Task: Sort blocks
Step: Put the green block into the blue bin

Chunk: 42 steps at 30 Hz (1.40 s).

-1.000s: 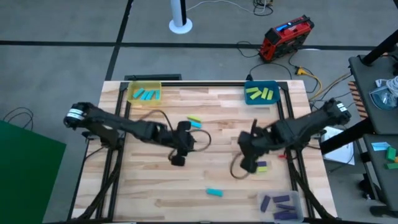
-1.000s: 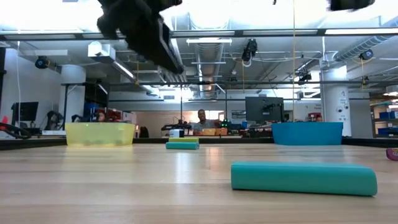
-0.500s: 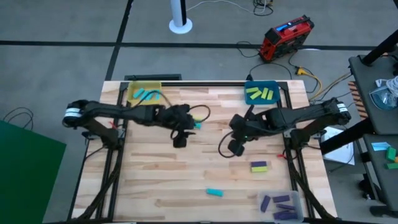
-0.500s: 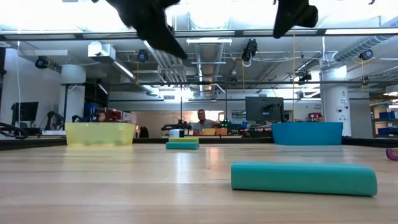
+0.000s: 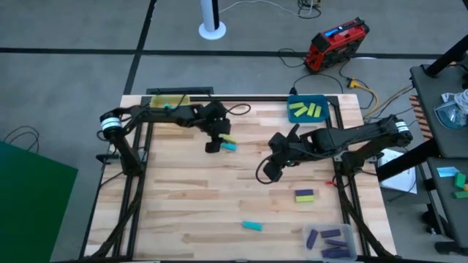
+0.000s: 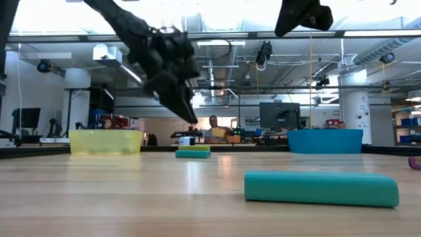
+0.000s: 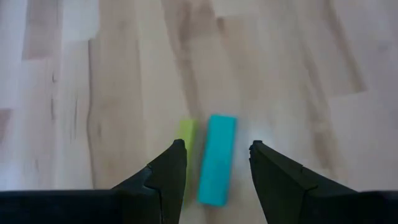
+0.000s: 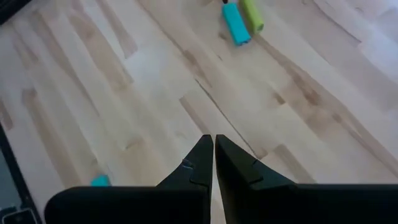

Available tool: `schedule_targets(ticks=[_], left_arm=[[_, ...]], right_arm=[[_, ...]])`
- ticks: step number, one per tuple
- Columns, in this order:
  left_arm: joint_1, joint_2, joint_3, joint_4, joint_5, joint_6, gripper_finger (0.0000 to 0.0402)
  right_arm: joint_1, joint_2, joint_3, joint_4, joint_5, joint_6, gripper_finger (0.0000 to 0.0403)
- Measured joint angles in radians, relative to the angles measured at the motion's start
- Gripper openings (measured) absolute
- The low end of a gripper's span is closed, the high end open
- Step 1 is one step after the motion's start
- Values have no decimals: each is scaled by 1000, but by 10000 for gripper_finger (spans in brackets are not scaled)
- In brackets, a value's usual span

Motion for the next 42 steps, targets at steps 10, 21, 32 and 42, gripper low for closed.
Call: schedule_targets(ticks=[10,21,32,42], left_arm=[[56,93,0,53,37,70,155],[65,174,0,70,31,37,155],[76,179,0,85,32,22,155],[79,183,0,119,25,-21,154]], right_arm=[[-1,0,-25,1,44,59,9],[-1,1,-57,8,59,132,9],[-1,1,-59,75,59,144,9],[-1,1,-59,75,59,219,9]])
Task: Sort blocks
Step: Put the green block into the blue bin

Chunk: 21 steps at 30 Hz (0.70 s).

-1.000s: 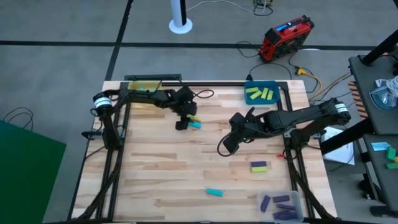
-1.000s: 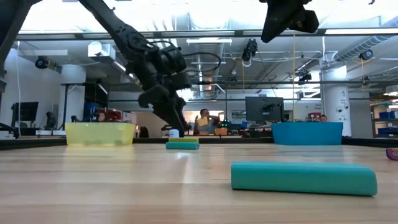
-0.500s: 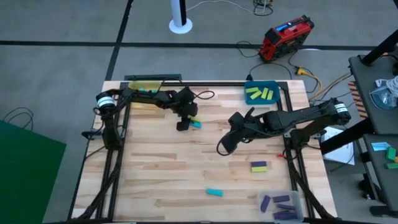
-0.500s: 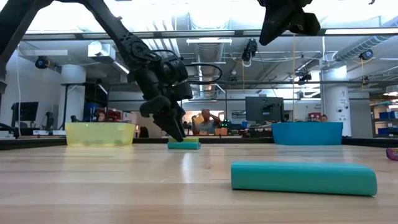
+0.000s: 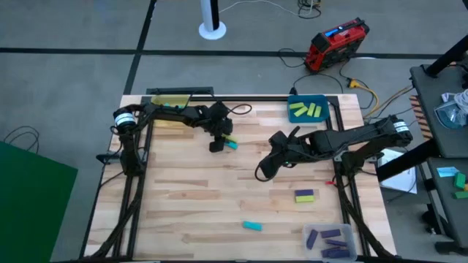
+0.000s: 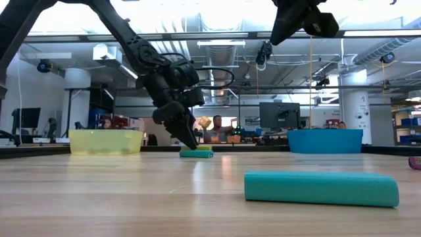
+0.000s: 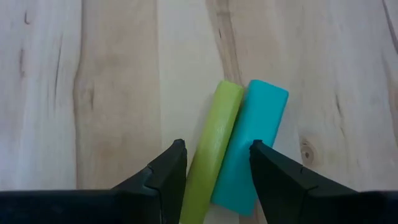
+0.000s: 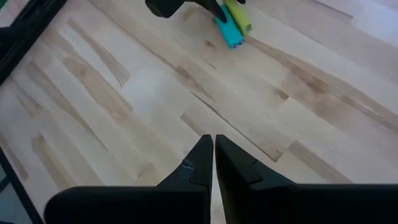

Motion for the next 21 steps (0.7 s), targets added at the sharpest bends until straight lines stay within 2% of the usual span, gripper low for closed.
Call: schedule_targets(ticks=[6,12,17,21], left_arm=[[0,0,0,7,-13,0,138],[1,0,0,9,-46,-16,78],[1,-3,2,14,-47,-40,13],[0,-1,1,10,-53,-65,5]], right_arm=[[-1,0,0,0,0,-2,9],[-1,0,0,0,0,2,9],[-1,0,0,1,0,1,9],[0,0,0,0,0,-11,9]])
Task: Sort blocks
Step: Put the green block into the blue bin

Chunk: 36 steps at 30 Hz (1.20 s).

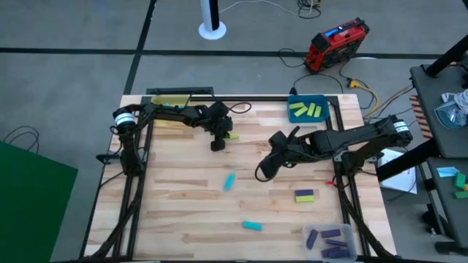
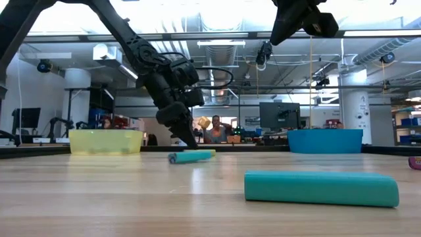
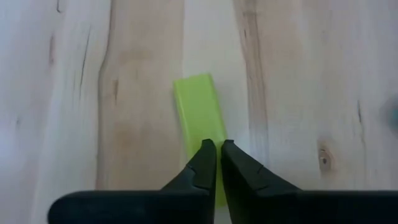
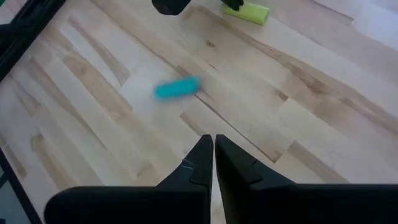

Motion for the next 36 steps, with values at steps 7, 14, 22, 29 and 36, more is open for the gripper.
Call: schedule_targets(ticks=[7,14,22,29,36], left_arm=[[1,0,0,0,-1,-19,0],[1,-1,0,0,2,-77,2],[0,-4,1,0,10,-88,75],[-1,44,0,15,-49,-98,153],[-8,87,3,18,-34,-116,142]], right_arm=[[0,0,0,0,0,-29,9],[0,0,0,0,-1,-53,9],[0,0,0,0,-4,-61,9],[0,0,0,-1,-4,-67,9],[0,0,0,-1,-4,-67,9]])
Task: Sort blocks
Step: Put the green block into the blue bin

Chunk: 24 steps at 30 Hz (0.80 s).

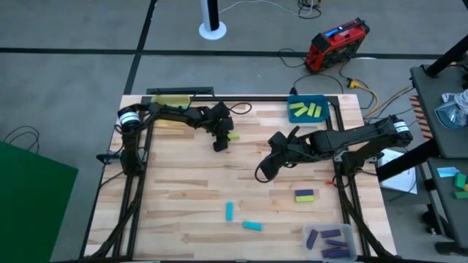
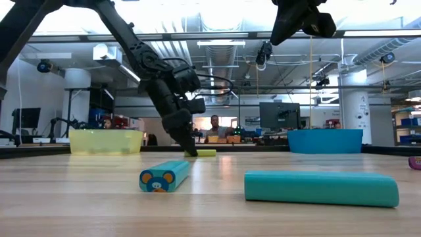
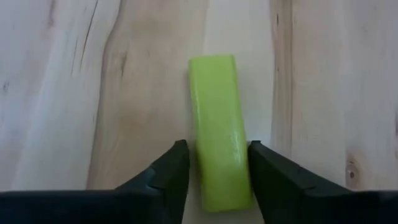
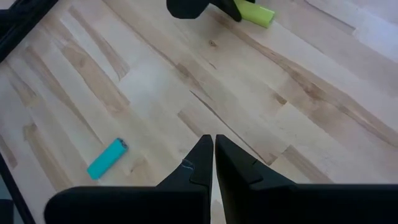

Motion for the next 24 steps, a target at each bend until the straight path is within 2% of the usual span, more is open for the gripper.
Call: schedule_targets(ticks=[6,9,12,17,24], left_arm=[[-2,-15,-2,-2,0,-8,75],[-2,-36,-3,-4,5,-21,75],[-4,-77,-10,-41,16,-27,75],[-17,-197,-7,-31,56,-28,75],[-101,-352,-7,-38,61,-34,75]], right_arm=[[0,0,0,0,0,-8,9],[-1,0,0,0,0,6,9],[-16,0,0,0,-13,87,9],[-80,6,0,3,-137,179,9],[-206,13,0,88,-128,222,30]])
